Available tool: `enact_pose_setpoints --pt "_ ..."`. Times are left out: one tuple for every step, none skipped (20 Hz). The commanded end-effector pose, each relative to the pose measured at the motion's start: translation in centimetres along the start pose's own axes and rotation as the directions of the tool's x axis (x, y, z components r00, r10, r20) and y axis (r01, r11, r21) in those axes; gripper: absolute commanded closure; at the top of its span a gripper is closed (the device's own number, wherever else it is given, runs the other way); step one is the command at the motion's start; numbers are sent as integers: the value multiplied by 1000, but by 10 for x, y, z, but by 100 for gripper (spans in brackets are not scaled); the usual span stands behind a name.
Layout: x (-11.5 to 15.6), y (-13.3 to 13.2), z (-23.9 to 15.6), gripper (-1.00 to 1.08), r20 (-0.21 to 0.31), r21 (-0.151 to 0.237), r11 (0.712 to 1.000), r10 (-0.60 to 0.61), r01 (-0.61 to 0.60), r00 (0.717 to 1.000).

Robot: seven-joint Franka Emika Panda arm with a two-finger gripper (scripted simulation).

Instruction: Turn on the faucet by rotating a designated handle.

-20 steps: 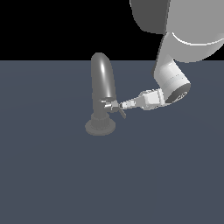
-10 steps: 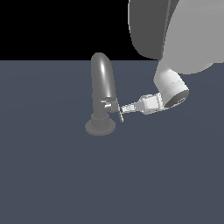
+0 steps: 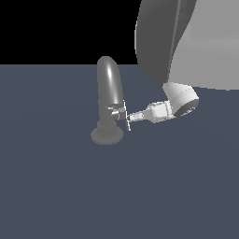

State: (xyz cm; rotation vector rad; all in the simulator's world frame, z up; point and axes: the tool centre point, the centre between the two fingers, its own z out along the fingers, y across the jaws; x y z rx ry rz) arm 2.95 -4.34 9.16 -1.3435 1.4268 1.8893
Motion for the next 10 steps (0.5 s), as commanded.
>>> enact_pose_setpoints --pt "32 -23 6 108 9 36 999 33 -34 999" --pt "33 -24 6 108 10 36 999 35 -35 999" --pt "35 -25 6 108 10 36 999 36 -36 999" --pt "36 -27 6 108 11 37 999 38 -38 999" --pt "38 -28 6 108 11 37 999 39 -39 999" --pt "39 -29 5 108 12 37 998 40 -41 999" --pt "40 -30 5 108 12 37 998 42 -42 999" --pt "42 -31 5 108 13 37 998 43 -43 999" --pt "43 -32 5 108 13 37 998 44 -45 999" --pt "43 -32 5 108 13 37 998 44 -45 999"
